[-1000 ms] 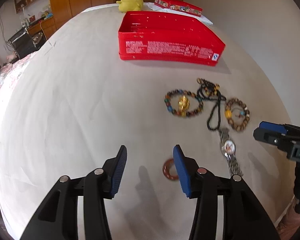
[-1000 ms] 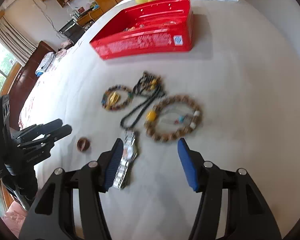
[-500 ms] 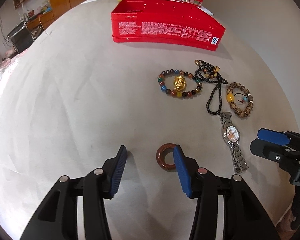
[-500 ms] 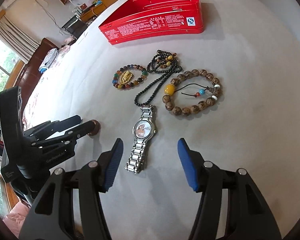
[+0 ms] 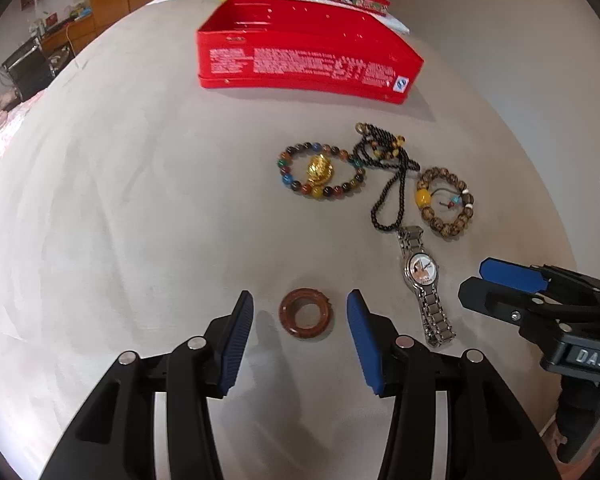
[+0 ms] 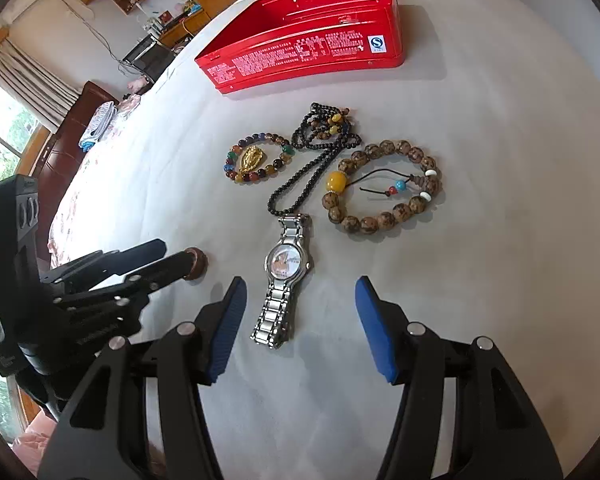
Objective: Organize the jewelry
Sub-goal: 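Grasp the brown wooden ring with the left gripper, then grasp the silver wristwatch with the right gripper while the left gripper holds the ring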
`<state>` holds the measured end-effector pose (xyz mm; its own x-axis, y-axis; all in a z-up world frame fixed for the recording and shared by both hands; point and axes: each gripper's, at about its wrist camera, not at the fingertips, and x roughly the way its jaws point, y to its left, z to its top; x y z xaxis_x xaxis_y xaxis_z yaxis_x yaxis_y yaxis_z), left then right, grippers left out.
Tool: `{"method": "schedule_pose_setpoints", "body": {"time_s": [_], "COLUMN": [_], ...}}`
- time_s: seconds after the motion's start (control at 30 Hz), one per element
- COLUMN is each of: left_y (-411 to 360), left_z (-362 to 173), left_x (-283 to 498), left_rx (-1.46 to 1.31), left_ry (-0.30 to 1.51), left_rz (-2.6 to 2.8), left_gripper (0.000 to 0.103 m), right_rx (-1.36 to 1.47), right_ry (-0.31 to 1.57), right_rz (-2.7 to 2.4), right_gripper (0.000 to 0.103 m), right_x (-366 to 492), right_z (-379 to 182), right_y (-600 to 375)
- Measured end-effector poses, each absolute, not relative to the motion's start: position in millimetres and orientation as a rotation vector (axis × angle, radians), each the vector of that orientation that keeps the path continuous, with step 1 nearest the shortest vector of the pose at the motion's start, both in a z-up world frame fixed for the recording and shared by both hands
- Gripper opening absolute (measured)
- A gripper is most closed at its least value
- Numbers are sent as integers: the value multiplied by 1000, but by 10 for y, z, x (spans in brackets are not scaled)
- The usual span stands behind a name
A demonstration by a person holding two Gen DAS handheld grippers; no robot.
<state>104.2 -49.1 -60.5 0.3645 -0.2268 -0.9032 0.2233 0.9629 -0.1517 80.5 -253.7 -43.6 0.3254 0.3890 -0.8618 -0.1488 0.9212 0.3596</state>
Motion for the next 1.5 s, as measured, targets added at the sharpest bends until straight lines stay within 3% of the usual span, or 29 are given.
{"method": "schedule_pose_setpoints", "body": {"time_s": [0.3,0.43,1.1,1.17,1.3,1.5], "left_y": [-533,-507,-120,-118,-142,-141], "left_z": [-717,-721,-540,-541,-539,-588], "left_x": [1094,1082,1146,1141,1119,1113], "left_rx": [14,12,-49,-50,-42,-24], "left_ry": [1187,1173,1134,1137,1134,1139], "left_rz": [-284,-269,-236,-242,-252,-237], "left_gripper": [49,30,29,29,29,29], "right_rx": [223,215,37,8,-18,51], "right_ry": [1193,1200,1227,1219,1211,1221], "right_rz": [358,346,283,269,220,241], "right_gripper": [57,57,57,54,33,31], "right_x": [795,811,957,954,963,958], "right_z": [-442,-448,-652,-660,-660,-630], "right_y": [-2533,-2497,-1956,-1925,-1955,-2058]}}
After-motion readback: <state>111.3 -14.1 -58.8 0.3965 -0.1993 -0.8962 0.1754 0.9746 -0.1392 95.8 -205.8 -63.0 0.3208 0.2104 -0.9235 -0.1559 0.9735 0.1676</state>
